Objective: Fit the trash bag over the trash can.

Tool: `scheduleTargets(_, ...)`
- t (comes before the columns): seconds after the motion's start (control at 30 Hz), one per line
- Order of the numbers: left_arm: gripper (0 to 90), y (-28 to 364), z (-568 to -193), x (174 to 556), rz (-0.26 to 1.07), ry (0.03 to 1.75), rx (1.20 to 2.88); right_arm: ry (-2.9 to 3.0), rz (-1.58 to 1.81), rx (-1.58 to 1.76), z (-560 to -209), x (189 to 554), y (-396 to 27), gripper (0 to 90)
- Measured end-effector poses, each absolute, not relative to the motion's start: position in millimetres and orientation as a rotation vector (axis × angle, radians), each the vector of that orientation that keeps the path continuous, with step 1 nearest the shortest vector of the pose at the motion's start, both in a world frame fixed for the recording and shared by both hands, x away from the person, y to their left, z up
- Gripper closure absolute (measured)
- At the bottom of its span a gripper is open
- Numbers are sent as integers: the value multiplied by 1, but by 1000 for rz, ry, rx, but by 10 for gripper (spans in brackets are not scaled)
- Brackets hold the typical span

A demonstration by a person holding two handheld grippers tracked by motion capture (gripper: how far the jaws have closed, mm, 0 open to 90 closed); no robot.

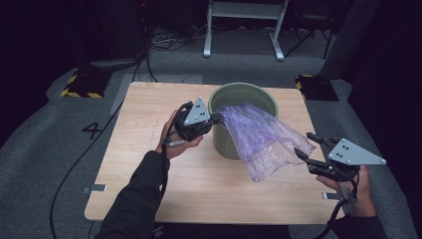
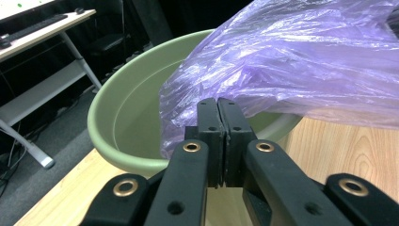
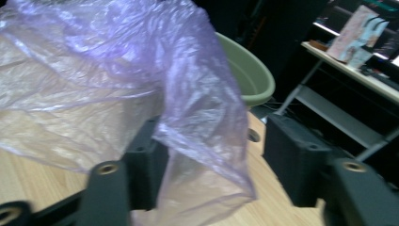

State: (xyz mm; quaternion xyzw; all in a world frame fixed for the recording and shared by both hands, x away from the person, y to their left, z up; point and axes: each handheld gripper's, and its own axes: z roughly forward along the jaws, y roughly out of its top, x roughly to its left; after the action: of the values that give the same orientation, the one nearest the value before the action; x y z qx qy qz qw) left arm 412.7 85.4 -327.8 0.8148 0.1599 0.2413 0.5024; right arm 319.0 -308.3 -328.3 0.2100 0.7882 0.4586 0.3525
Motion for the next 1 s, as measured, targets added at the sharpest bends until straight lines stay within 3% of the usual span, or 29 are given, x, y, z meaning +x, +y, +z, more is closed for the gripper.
scheduleTargets(0.03,853,86,-328,413,581,390,1967,2053,1193,529,-330,321,-308,589)
scheduleTargets(0.07,834,86,-328,413,581,390,1967,2053,1193,529,-330,321,-308,589)
scheduleTargets(0.1,822,88,-329,413,569,390,1958,2056,1219,507,-334,323,-307,739)
scheduleTargets(0.13,800,88,-329,413,569,390,1958,2056,1219,507,-334,323,-307,739)
scheduleTargets(0.17,800,89,-329,413,560,387,1954,2054,1237,498,-335,323,-306,795)
scheduleTargets(0.23,658,91,-327,411,549,398,1945,2058,1279,473,-337,324,-304,889)
scheduleTargets(0.27,550,93,-326,409,527,387,1939,2065,1300,460,-337,325,-302,900)
scheduleTargets(0.43,448,98,-321,394,492,379,1913,2071,1303,447,-336,324,-296,900)
scheduleTargets(0.47,354,98,-320,391,500,387,1910,2067,1308,445,-335,324,-295,900)
scheduleTargets(0.57,214,95,-316,379,490,388,1891,2056,1312,448,-333,323,-294,900)
scheduleTargets(0.73,162,77,-315,355,436,304,1902,2048,1332,458,-331,323,-291,900)
scheduleTargets(1.0,159,28,-325,335,426,224,2005,2048,1330,450,-329,323,-286,900)
